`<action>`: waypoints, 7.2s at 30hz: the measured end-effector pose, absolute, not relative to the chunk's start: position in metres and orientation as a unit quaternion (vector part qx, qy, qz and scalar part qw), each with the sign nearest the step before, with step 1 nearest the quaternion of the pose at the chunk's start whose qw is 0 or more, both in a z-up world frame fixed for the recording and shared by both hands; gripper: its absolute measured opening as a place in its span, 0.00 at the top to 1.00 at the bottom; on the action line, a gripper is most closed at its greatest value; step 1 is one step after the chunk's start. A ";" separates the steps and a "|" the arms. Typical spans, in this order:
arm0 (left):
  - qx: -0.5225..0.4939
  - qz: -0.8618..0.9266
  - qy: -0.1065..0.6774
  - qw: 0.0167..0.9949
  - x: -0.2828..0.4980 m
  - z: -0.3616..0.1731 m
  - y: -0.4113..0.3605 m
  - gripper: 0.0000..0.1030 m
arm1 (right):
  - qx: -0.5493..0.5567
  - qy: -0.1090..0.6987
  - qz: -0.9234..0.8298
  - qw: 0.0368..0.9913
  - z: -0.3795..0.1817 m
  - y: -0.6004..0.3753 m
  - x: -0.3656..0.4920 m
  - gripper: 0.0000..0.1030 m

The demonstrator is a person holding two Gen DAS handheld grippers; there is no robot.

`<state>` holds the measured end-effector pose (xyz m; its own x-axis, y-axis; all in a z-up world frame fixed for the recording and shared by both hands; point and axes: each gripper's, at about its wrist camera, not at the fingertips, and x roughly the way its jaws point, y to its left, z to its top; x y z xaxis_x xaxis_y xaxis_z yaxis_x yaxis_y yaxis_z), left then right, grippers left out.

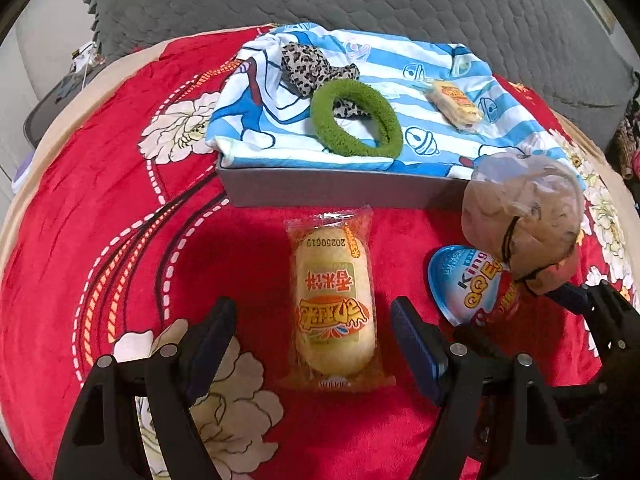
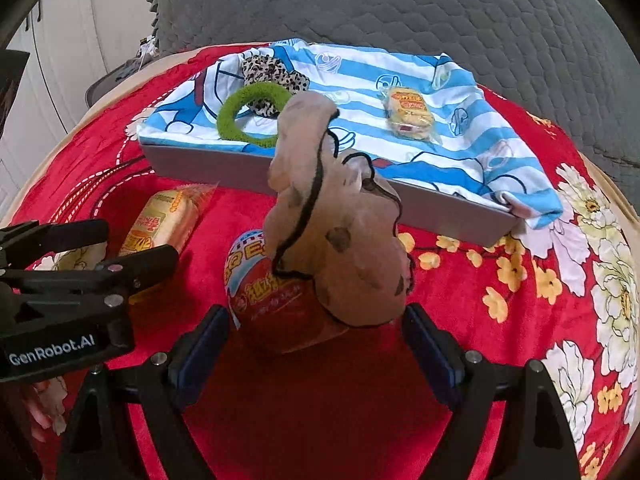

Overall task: Organize objects
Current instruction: 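Close right tool on bag and egg while left tool grasps packaged snack cake, then lift snack cake with left tool while right tool lifts bag and egg, then carry snack cake with left tool while right tool carries bag and egg over shirt, then release snack cake on ring with left tool while right tool releases bag and egg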

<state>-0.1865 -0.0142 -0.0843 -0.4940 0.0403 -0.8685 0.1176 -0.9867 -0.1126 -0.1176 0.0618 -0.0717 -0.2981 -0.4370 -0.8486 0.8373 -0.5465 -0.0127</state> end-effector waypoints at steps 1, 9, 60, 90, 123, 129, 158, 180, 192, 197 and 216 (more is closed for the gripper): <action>0.504 -0.860 0.079 0.025 -0.188 -0.086 -0.015 0.23 | 0.425 0.235 -0.770 0.414 -0.073 0.061 -0.119 0.15; 0.509 -0.856 0.084 0.023 -0.198 -0.097 -0.016 0.23 | 0.422 0.239 -0.764 0.426 -0.080 0.051 -0.123 0.15; 0.481 -0.872 0.086 0.000 -0.196 -0.079 -0.012 0.62 | 0.405 0.196 -0.756 0.475 -0.055 0.057 -0.125 0.52; 0.427 -0.901 0.080 0.000 -0.175 0.017 -0.003 0.62 | 0.342 0.189 -0.788 0.477 0.036 0.083 -0.118 0.52; 0.399 -0.916 0.046 0.006 -0.235 0.082 -0.002 0.62 | 0.310 0.179 -0.804 0.475 0.095 0.056 -0.166 0.52; 0.401 -0.915 0.042 0.006 -0.254 0.077 -0.002 0.62 | 0.312 0.187 -0.801 0.476 0.088 0.043 -0.177 0.52; 0.432 -0.901 0.043 0.008 -0.311 0.012 0.003 0.62 | 0.341 0.194 -0.792 0.469 0.031 0.005 -0.224 0.52; 0.457 -0.888 0.038 0.009 -0.331 -0.041 0.010 0.62 | 0.384 0.233 -0.769 0.455 -0.033 -0.011 -0.236 0.52; 0.456 -0.889 0.034 0.019 -0.342 -0.056 0.008 0.62 | 0.382 0.239 -0.767 0.456 -0.047 -0.020 -0.241 0.51; 0.454 -0.890 0.032 0.026 -0.344 -0.059 0.004 0.62 | 0.382 0.239 -0.769 0.454 -0.050 -0.023 -0.243 0.50; 0.458 -0.887 0.031 0.053 -0.342 -0.068 -0.012 0.35 | 0.377 0.249 -0.773 0.445 -0.052 -0.024 -0.239 0.38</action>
